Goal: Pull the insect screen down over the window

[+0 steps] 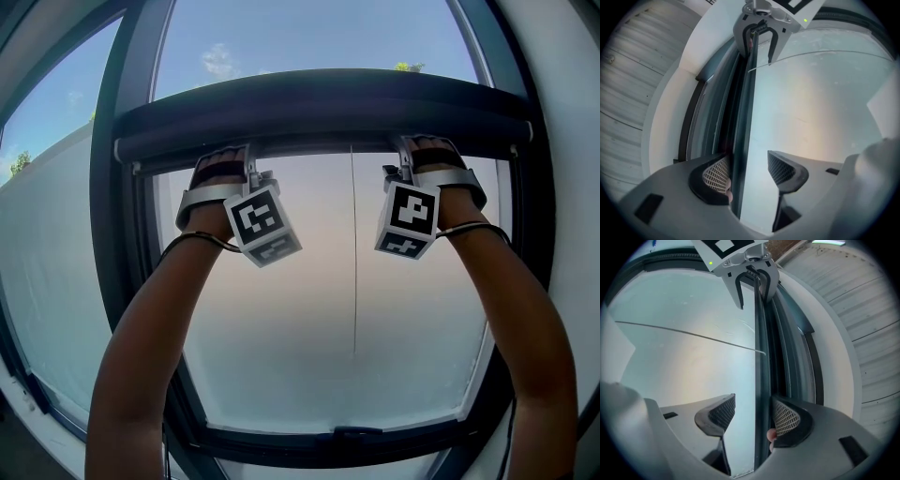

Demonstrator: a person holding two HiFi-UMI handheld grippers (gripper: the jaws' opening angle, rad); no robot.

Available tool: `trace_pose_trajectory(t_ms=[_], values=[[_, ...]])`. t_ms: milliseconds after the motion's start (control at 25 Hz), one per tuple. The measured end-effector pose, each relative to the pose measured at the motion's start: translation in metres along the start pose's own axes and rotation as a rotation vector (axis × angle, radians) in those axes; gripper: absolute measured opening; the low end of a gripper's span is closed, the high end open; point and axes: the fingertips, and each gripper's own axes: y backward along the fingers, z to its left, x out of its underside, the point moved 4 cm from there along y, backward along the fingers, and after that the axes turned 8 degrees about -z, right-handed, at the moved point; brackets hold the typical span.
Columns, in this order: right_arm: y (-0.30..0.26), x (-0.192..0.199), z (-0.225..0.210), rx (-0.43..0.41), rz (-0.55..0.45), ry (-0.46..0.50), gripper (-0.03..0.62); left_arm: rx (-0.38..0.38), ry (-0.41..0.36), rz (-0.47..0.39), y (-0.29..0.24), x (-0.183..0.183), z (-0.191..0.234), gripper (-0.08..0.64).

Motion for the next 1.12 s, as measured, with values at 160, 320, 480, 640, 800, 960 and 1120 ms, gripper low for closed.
trace_pose_trajectory(t_ms=[160,320,480,640,800,960,1120], values=[[0.000,-0.001,0.002,-0.005,-0.011,-0.021,0.219,0.018,-0.002,-0.007,0.001,0.000,-0.002,0.225],[0.001,-0.002,0.001,-0.027,-0.016,-0.032,0.230,0.046,0.027,0.001,0.003,0.000,0.001,0.225],[0.004,-0.002,0.005,-0.049,-0.005,-0.019,0.233,0.077,0.034,0.004,0.007,-0.001,0.000,0.225],[0.008,-0.003,0.007,-0.079,-0.002,-0.019,0.241,0.110,0.036,0.011,0.011,-0.002,-0.001,0.225],[0.017,-0.006,0.020,-0.106,-0.001,-0.025,0.241,0.151,0.004,0.023,0.023,-0.001,-0.016,0.225],[0.030,-0.010,0.036,-0.152,0.004,-0.020,0.241,0.213,-0.022,0.057,0.035,0.000,-0.032,0.225],[0.040,-0.013,0.047,-0.210,0.016,-0.023,0.241,0.264,-0.012,0.055,0.043,-0.001,-0.041,0.225]])
